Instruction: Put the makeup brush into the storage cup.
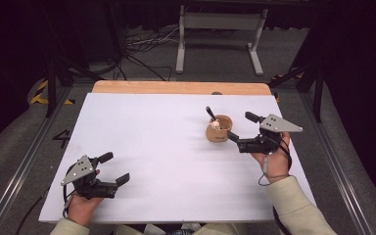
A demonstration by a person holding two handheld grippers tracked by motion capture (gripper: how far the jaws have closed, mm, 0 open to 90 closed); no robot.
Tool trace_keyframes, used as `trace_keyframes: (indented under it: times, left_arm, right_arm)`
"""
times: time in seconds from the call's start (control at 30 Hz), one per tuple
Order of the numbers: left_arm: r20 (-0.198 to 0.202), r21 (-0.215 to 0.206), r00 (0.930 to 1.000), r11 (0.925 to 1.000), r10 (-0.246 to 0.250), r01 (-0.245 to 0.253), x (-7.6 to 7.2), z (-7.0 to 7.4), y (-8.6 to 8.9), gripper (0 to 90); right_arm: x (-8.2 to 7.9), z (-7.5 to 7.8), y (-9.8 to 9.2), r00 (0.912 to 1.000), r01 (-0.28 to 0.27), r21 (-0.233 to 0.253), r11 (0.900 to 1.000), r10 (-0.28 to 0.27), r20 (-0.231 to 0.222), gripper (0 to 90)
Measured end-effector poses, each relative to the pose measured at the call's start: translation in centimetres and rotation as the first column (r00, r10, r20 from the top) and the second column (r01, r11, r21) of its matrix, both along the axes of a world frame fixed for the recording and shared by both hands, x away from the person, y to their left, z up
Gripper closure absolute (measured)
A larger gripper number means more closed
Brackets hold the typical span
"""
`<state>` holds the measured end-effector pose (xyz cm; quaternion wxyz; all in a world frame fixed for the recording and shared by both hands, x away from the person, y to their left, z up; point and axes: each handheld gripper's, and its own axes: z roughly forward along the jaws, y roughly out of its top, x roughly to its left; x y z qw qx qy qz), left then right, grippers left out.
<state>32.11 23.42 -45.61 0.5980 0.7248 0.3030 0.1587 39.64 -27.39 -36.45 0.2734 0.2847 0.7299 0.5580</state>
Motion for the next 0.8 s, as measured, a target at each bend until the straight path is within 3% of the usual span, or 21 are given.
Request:
trace_keyframes:
  times: [0.17,0.43,0.53,0.8]
  left_arm:
    - [0.021,0.015,0.9997,0.9998,-0.013,0.012,-0.1,0.3,-0.1,0.4]
    - [0.014,0.017,0.9997,0.9996,-0.022,0.022,-0.2,0.4,-0.2,0.4]
    - [0.016,0.018,0.9994,0.9994,-0.030,0.030,-0.3,0.5,-0.2,0.4]
    - [0.016,0.014,0.9993,0.9993,-0.034,0.034,-0.3,0.5,-0.1,0.4]
  right_arm:
    - [-1.5,0.2,-1.0,0.9999,-0.013,0.005,1.000,0.013,0.005,2.9]
    - [-2.8,-0.3,-1.6,0.9993,-0.036,0.002,0.999,0.036,0.013,2.0]
    - [-3.6,-1.2,-1.7,0.9974,-0.070,0.006,0.998,0.070,0.017,0.8]
    - [-4.3,-2.5,-1.3,0.9949,-0.099,-0.005,0.995,0.099,0.018,0.1]
